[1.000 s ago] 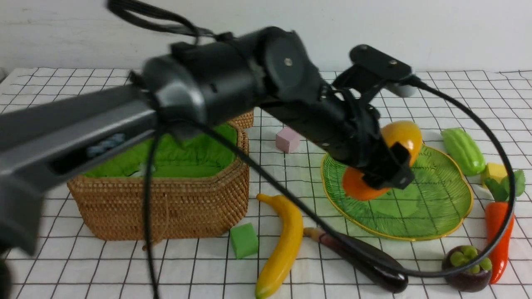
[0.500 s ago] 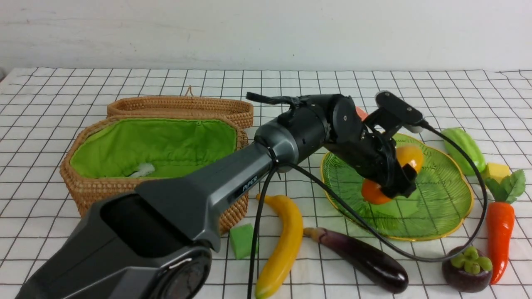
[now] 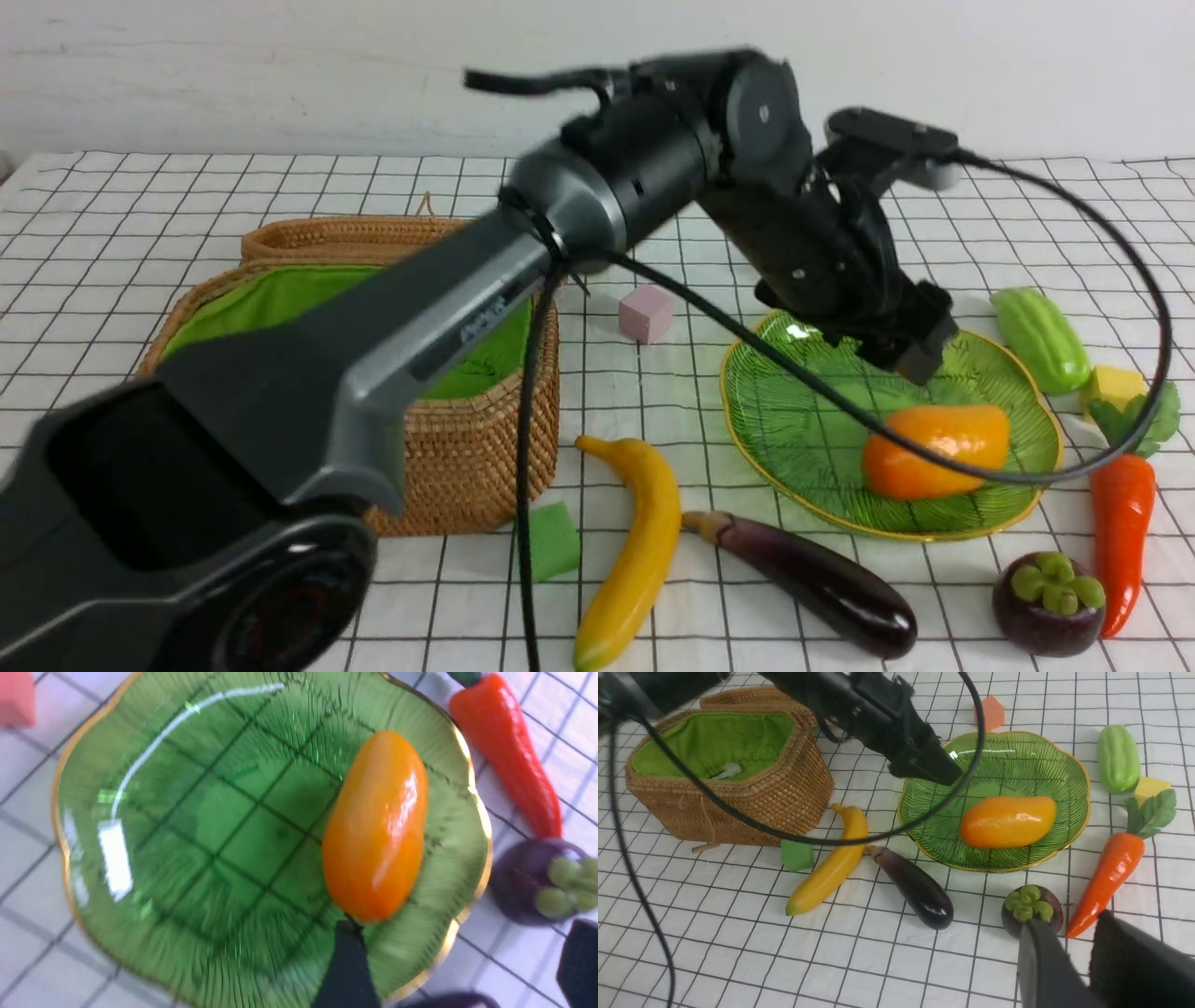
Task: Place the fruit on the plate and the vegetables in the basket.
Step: Use the left arm to grab a banana and put it into the right plate
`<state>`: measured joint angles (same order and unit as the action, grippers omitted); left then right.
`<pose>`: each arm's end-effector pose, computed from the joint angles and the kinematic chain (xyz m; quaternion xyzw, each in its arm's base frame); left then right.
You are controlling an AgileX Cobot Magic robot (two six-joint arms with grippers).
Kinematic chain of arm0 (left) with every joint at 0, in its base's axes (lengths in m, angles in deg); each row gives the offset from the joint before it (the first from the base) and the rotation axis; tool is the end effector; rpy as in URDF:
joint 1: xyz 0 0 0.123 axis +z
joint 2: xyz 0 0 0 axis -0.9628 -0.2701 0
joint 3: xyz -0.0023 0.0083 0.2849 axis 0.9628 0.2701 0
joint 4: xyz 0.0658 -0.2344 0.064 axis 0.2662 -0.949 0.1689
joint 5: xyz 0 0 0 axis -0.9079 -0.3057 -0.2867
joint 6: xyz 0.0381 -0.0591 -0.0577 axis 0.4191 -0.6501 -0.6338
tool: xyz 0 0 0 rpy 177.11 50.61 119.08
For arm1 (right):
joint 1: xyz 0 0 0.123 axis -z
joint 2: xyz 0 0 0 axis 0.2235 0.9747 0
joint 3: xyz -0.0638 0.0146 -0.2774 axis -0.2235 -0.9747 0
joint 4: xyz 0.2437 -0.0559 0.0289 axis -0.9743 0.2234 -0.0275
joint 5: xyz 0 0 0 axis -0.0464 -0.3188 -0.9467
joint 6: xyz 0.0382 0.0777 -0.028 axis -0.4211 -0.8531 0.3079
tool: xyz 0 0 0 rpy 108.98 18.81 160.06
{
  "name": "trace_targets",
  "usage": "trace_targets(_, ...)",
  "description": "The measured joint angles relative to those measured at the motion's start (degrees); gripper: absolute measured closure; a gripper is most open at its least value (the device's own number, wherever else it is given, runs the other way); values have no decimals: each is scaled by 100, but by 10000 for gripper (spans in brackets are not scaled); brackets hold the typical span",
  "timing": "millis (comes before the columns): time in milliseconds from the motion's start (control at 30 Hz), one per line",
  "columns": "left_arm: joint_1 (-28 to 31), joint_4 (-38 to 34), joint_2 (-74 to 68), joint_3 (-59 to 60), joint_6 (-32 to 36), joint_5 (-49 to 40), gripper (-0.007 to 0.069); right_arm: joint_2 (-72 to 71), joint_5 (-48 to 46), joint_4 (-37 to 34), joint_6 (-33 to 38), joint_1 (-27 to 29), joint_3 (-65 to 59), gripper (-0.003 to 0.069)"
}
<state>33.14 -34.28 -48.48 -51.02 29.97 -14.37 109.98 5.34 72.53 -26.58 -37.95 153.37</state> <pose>0.3607 -0.3486 0.3234 0.3961 0.8519 -0.2261 0.2575 0.0046 0.0000 0.4299 -0.0909 0.8500 0.1567 0.4946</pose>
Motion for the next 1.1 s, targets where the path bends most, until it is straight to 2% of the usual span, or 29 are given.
trace_targets(67,-50,348,563,290,-506,-351,230,0,0,0,6,0,0,475)
trace_targets(133,-115,788,1210,715,-953,-481,379,0,0,0,42,0,0,472)
trace_targets(167,-115,788,1274,715,-995,-487,394,0,0,-7,60,0,0,471)
trace_targets(200,-140,958,1519,956,-1146,-519,454,0,0,-7,98,0,0,470)
trace_targets(233,-168,1112,1980,1325,-1378,-539,566,0,0,-25,132,0,0,468)
trace_targets(300,-222,1205,2476,1948,-1626,-553,638,5,0,-39,155,0,0,467)
trace_targets(433,-433,1299,2970,3376,-1915,-553,632,5,0,-252,305,0,0,466)
trace_targets(533,-557,1327,2899,4065,-2040,-415,587,5,0,-611,528,0,-35,464)
trace_targets(633,-588,1395,2592,4552,-2250,107,474,5,0,-1221,894,0,-80,461)
trace_targets(667,-588,1555,2408,4614,-2383,392,404,5,0,-1462,1095,0,-91,459)
trace_targets(767,-582,2026,2050,4620,-2614,825,273,5,0,-1874,1399,0,-109,455)
trace_targets(867,-571,2429,1696,4625,-2703,1140,186,-3,0,-2023,1503,0,-109,454)
trace_targets(967,-571,2771,1311,4631,-2726,1422,158,-38,0,-2038,1510,0,-109,450)
trace_targets(1100,-571,3120,943,4631,-2849,1559,174,-99,0,-2050,1512,0,-109,445)
